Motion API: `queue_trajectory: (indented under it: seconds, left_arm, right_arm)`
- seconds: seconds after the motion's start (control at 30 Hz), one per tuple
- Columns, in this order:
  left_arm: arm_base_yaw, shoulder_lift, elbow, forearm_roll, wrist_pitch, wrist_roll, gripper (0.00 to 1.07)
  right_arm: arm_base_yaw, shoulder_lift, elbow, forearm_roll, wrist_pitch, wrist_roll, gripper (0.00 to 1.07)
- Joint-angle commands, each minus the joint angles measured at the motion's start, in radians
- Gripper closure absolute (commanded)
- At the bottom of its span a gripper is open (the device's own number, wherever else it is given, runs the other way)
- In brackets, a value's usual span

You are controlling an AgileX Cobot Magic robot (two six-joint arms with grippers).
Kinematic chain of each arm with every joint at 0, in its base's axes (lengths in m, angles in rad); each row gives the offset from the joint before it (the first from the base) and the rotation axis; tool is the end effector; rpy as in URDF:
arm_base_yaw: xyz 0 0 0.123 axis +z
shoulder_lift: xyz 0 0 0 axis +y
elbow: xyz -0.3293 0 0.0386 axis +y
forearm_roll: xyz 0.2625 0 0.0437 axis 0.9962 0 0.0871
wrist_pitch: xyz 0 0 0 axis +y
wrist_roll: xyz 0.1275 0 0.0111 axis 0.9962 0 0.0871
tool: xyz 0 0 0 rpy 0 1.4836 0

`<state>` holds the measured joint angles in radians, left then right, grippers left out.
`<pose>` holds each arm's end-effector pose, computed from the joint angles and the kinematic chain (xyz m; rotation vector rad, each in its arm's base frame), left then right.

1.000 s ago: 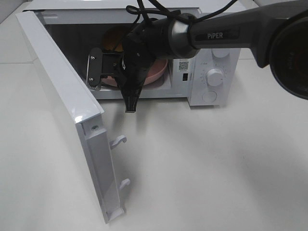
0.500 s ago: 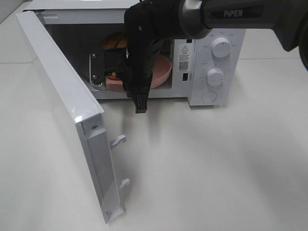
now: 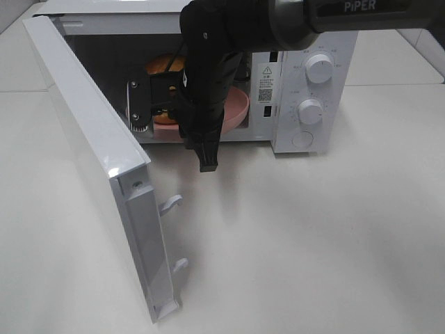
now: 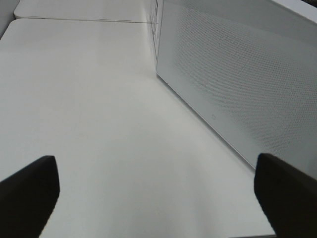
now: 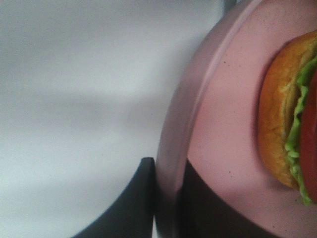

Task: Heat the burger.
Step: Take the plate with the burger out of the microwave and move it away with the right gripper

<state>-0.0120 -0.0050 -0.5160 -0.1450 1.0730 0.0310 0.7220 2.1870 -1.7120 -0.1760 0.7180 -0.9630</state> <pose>-0.0101 -0.0161 0.2721 0.0532 2.0302 -0.1612 0.4098 0.3412 0.1750 -2.0956 1.6796 -0.2728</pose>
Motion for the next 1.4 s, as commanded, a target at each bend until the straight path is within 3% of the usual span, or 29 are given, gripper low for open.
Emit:
queue_trajectory:
  seconds: [0.03,0.63,1.4]
  left_arm:
    - [0.002,-0.014,0.000,0.003,-0.004,0.001,0.07]
    - [0.002,-0.014,0.000,0.003,-0.004,0.001,0.07]
    - [0.002,-0.014,0.000,0.003,-0.004,0.001,0.07]
  right_arm:
    - [0.006,-0.024,0.036,-0.022,0.005,0.009,1.07]
    - [0.052,-0.154,0.247,-0.092,-0.108,0.072,1.07]
    - [0.071,-0.490,0.700,-0.166,-0.325,0.072,1.07]
